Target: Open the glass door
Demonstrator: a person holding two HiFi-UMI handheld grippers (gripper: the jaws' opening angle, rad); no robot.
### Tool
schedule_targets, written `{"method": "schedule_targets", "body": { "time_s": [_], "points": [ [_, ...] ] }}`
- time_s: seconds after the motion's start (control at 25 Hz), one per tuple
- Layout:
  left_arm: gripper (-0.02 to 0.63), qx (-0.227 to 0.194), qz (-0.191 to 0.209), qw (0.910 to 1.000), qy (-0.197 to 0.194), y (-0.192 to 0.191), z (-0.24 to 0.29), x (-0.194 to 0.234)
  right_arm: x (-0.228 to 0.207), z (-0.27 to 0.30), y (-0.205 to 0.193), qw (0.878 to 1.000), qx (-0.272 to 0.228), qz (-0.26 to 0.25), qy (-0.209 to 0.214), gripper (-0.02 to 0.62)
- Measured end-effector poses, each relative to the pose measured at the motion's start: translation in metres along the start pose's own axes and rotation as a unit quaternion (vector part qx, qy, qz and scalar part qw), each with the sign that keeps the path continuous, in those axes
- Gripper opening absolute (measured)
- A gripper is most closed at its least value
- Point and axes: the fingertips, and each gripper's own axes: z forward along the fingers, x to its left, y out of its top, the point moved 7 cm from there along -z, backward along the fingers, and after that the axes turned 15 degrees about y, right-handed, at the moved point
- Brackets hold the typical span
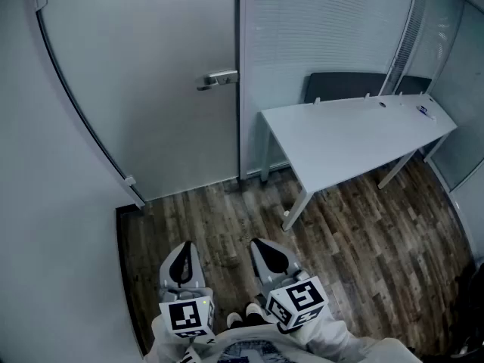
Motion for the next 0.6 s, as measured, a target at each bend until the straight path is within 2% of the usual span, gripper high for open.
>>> {"method": "schedule_targets", "body": {
  "time_s": [0.44, 0.6],
  "points": [
    [0.005, 0.005, 0.001, 0.9999, -0.009, -0.001, -0.014, 0.0, 0.012, -0.008, -0.004, 1.0, 0.001, 0.003, -0.001, 0.003],
    [0.005, 0.009, 0.003, 0.9999, -0.011, -0.002, -0.011, -0.005, 0.009, -0.013, -0.001, 1.0, -0.013, 0.016, 0.001, 0.005]
  ]
}}
